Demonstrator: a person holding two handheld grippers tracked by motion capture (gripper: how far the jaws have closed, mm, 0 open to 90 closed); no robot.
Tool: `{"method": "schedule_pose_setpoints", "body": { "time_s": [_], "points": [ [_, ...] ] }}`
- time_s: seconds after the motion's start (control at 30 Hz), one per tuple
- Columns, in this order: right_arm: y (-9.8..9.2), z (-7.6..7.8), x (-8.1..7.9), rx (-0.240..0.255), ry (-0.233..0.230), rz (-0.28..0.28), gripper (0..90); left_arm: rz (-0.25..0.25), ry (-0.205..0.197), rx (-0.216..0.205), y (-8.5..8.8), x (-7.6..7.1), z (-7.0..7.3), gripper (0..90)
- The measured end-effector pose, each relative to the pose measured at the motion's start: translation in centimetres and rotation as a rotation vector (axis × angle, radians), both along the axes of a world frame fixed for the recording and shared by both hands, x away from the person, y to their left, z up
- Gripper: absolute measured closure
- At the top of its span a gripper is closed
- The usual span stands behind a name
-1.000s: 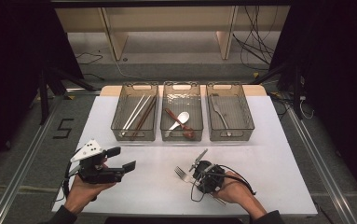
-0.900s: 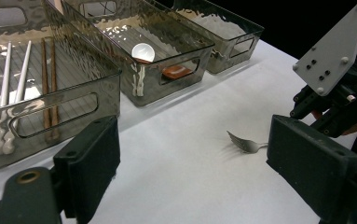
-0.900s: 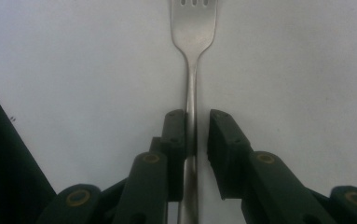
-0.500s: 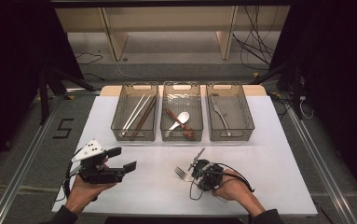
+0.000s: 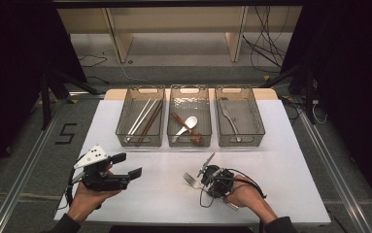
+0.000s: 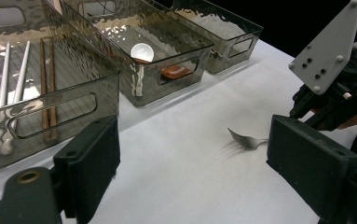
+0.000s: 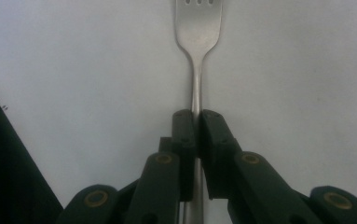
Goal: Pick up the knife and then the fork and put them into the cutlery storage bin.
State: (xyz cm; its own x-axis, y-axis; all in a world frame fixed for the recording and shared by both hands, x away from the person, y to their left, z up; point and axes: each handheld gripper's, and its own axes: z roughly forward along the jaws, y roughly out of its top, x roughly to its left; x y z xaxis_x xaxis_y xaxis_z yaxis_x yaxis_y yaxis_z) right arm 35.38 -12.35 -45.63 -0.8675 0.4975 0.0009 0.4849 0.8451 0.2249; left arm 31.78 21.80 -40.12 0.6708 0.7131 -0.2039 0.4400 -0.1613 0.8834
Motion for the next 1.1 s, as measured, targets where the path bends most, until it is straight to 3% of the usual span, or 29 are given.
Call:
{"method": "schedule_pose_setpoints", "body": {
  "time_s": [0.1, 0.23, 0.57, 1.1],
  "points": [
    [-0.4, 0.3, 0.1, 0.025, 0.01, -0.023, 85.2, 0.003, -0.001, -0.002, 0.0, 0.0, 0.0, 16.6],
    [-0.9, 0.8, 0.3, 0.061, -0.012, -0.05, 85.2, 0.001, -0.002, -0.002, 0.0, 0.0, 0.0, 16.6],
    [-3.1, 2.8, 1.1, 0.214, -0.069, -0.134, 85.2, 0.002, -0.002, -0.003, 0.0, 0.0, 0.0, 16.6],
    [-4.5, 4.2, 1.6, 0.298, -0.112, -0.168, 85.2, 0.003, 0.0, -0.003, 0.1, 0.1, 0.0, 16.6]
  ]
}}
